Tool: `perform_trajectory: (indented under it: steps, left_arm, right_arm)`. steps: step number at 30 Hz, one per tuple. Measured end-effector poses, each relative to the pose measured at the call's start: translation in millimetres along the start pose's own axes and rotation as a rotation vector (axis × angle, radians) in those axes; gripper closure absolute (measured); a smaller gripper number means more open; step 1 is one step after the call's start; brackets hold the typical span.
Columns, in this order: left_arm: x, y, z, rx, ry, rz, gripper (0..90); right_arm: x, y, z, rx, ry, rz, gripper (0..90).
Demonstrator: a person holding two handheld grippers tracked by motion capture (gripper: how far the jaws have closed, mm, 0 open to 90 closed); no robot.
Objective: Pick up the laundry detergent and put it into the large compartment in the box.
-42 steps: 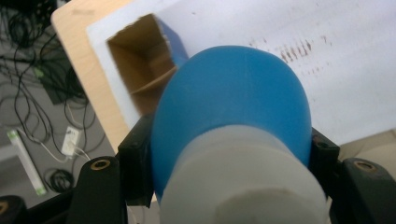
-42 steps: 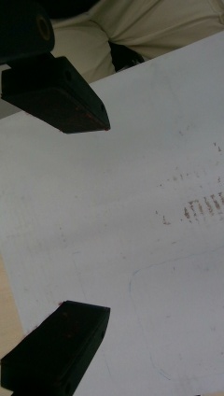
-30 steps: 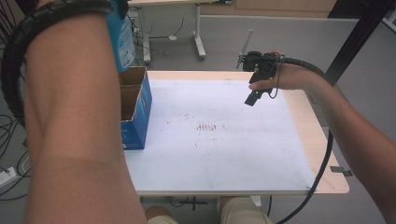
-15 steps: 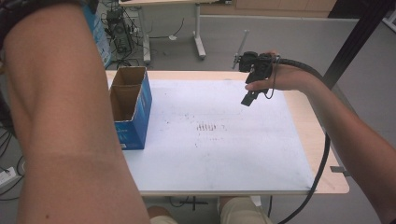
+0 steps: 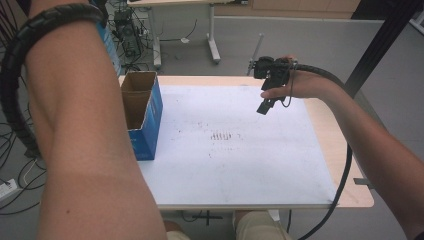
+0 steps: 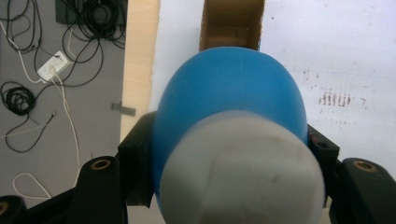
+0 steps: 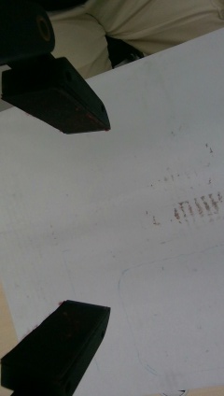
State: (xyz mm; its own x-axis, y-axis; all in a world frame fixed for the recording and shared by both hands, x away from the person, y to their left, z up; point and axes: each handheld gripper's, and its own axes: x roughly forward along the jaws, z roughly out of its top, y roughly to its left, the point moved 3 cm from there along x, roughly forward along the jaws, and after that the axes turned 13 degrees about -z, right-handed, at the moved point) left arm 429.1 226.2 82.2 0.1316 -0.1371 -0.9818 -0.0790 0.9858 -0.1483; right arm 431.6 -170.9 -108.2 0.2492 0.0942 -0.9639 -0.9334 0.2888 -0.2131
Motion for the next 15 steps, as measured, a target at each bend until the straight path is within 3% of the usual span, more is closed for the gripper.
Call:
perform_trajectory:
  steps: [15]
  left_arm:
    - [43.0, 21.6, 5.1, -0.011, 0.021, -0.046, 37.2]
  right_arm:
    - [-0.1, 1.0, -0.7, 0.000, 0.001, -0.006, 9.7]
